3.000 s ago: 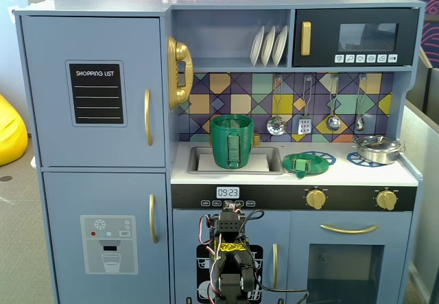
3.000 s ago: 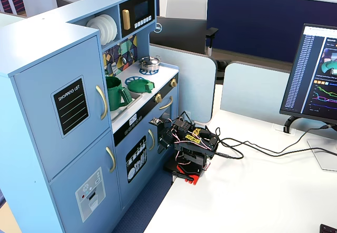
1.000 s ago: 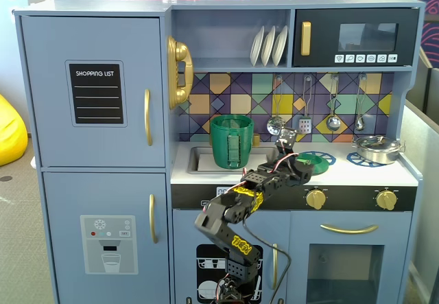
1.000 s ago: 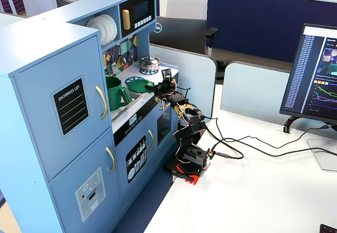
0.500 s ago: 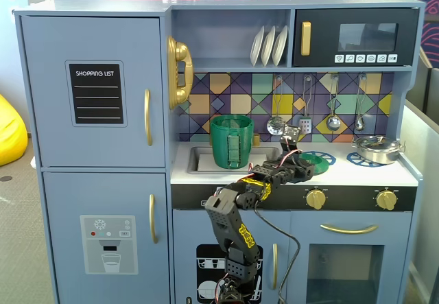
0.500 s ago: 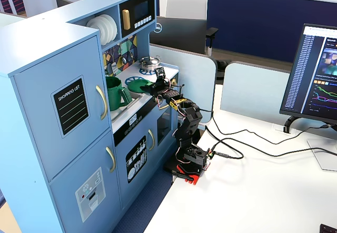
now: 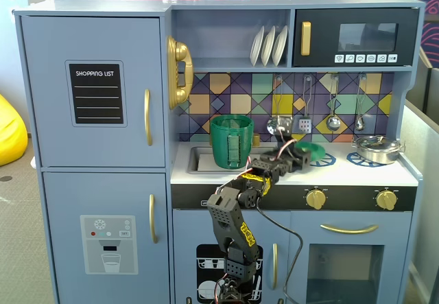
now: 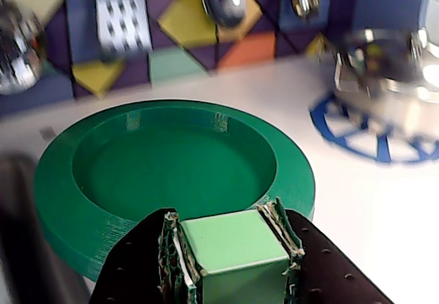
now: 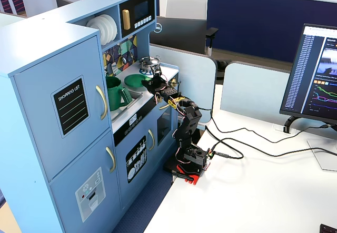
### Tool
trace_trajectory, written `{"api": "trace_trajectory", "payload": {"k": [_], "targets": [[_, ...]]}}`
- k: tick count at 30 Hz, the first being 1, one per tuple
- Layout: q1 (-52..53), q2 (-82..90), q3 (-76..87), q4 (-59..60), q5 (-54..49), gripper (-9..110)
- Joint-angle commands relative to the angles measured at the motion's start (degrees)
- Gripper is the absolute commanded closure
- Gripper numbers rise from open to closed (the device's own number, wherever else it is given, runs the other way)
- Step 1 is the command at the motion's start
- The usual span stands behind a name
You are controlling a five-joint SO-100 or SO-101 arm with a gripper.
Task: Pick up the lid from the counter and put it on the green recipient
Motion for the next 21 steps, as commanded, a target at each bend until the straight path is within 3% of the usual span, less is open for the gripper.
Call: {"api": "trace_trajectory", "payload": {"k": [1, 10, 16, 21], "targets": [[-2.81, 3.25, -15.12, 7.65, 1.32, 101], [-12.13, 3.08, -33.93, 21.8, 1.05, 102], [-19.78, 4.04, -39.2, 31.99, 1.23, 102], [-23.64, 4.31, -38.14, 33.31, 1.32, 102]]}}
